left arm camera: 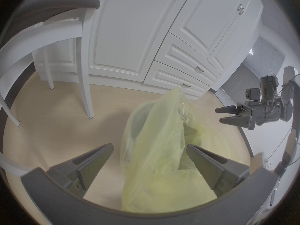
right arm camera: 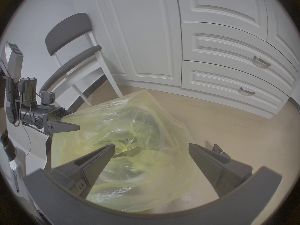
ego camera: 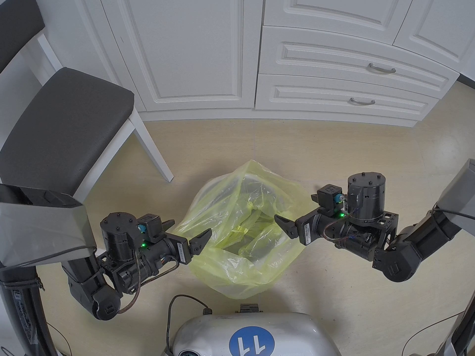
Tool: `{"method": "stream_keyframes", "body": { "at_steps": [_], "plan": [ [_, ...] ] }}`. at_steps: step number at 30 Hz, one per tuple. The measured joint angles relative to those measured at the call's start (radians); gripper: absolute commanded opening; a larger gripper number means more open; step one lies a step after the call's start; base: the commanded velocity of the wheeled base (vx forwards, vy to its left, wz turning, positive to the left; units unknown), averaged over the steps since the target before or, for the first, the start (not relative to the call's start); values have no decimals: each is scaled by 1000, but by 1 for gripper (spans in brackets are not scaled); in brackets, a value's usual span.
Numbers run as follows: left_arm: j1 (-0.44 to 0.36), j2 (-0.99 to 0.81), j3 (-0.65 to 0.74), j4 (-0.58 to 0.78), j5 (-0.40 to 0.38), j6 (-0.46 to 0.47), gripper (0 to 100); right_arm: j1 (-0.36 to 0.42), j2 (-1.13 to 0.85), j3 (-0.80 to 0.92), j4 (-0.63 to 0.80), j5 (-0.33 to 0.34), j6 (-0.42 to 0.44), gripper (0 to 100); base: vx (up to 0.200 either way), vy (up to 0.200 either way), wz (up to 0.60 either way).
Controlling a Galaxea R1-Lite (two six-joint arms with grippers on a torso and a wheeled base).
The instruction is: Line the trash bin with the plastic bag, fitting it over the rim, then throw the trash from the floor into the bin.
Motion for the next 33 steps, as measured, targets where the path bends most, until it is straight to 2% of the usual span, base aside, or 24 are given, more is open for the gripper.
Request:
{"method": "stream_keyframes", "body": {
  "at_steps": [7,11,16,20,26,33],
  "plan": [
    [57,43,-74,26,3,54,100,-48,58,-54,-1,-3,15,100,0,0,0],
    [91,55,-100,34,10,70,100,-62,114,-117,-3,-26,46,100,0,0,0],
    [119,71,-147,37,62,76,100,-85,191,-210,-3,-61,94,100,0,0,0],
    [124,83,-186,30,103,72,100,-129,233,-258,-19,-64,100,100,0,0,0],
    [123,93,-213,25,114,63,100,-171,287,-313,-115,-62,102,100,0,0,0],
    [102,97,-230,10,117,9,100,-174,316,-354,-122,-53,164,100,0,0,0]
  ]
}}
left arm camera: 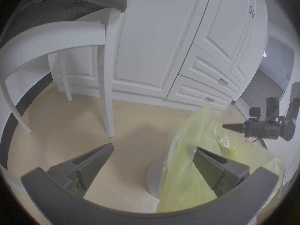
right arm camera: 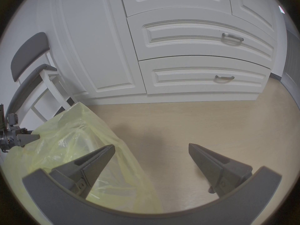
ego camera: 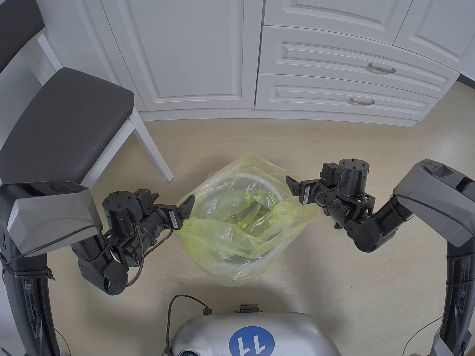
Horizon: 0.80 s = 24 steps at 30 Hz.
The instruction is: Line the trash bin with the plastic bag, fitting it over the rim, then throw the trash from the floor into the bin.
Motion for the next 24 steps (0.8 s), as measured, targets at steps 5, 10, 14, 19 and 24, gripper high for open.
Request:
{"method": "stream_keyframes", "body": {
  "at_steps": [5,10,14,19,24],
  "plan": [
    [-12,12,-16,-4,7,-8,100,3,10,-9,8,4,8,100,0,0,0],
    [-14,29,-23,-4,16,-8,100,4,24,-19,9,3,8,100,0,0,0],
    [-11,50,-51,-3,32,-9,100,4,50,-55,5,-7,10,100,0,0,0],
    [-3,78,-96,3,71,-10,100,-1,88,-104,6,-13,31,100,0,0,0],
    [3,110,-148,6,107,-13,100,-17,126,-161,6,-15,47,100,0,0,0]
  ]
}}
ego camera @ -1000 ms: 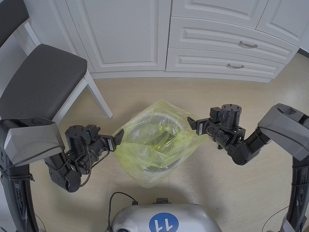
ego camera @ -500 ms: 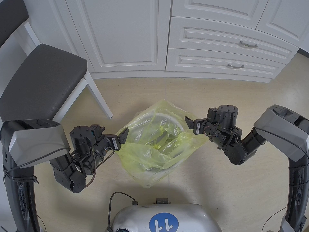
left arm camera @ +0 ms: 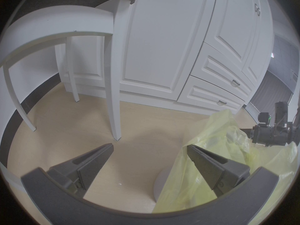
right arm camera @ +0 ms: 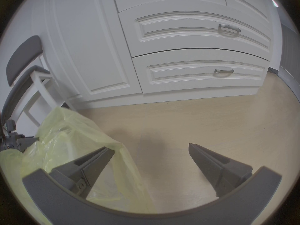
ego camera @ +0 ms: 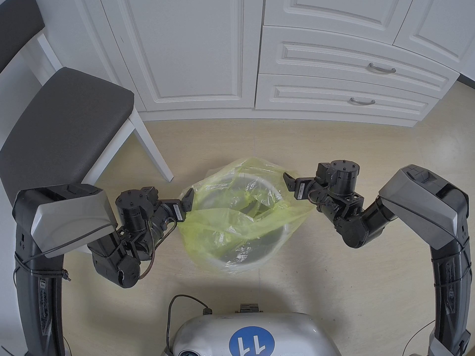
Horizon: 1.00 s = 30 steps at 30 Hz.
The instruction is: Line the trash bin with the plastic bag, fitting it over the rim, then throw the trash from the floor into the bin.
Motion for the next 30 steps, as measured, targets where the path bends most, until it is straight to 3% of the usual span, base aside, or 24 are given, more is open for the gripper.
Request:
{"method": "stream_keyframes", "body": {
  "at_steps": [5,12,20,30],
  "plan": [
    [5,24,-36,2,17,-12,100,-9,21,-43,8,-1,55,100,0,0,0],
    [6,45,-42,9,21,-11,100,-11,49,-66,32,-3,58,100,0,0,0],
    [23,30,-24,112,23,-10,100,-13,63,-64,70,-10,58,100,0,0,0],
    [31,-48,19,107,16,-11,100,-3,-47,19,61,-7,64,100,0,0,0]
  ]
}}
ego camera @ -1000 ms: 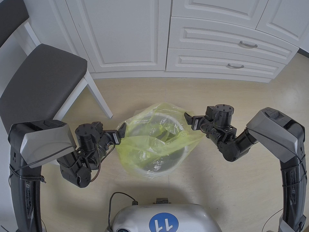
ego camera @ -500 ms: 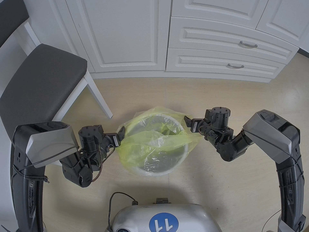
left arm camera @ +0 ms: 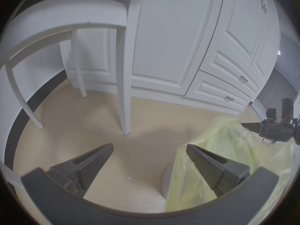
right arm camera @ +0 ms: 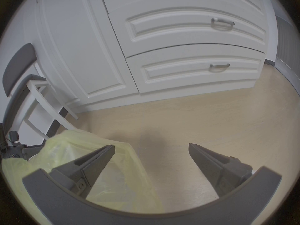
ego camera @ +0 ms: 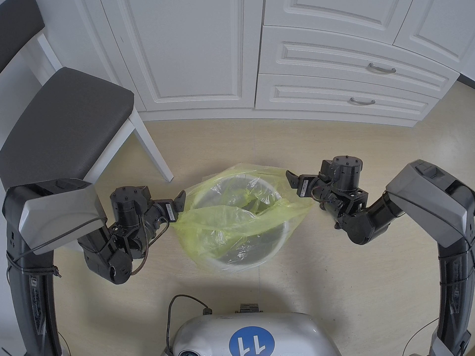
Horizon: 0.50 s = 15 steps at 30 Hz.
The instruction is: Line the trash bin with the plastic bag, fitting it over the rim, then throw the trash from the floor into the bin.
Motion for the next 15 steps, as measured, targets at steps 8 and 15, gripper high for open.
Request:
{"method": "stream_keyframes", "body": {
  "at_steps": [8,15],
  "plan": [
    [-3,-108,53,4,-7,5,100,51,-167,170,-17,12,-7,100,0,0,0],
    [-14,-195,99,8,-27,6,100,169,-254,284,-5,17,-19,100,0,0,0]
  ]
}}
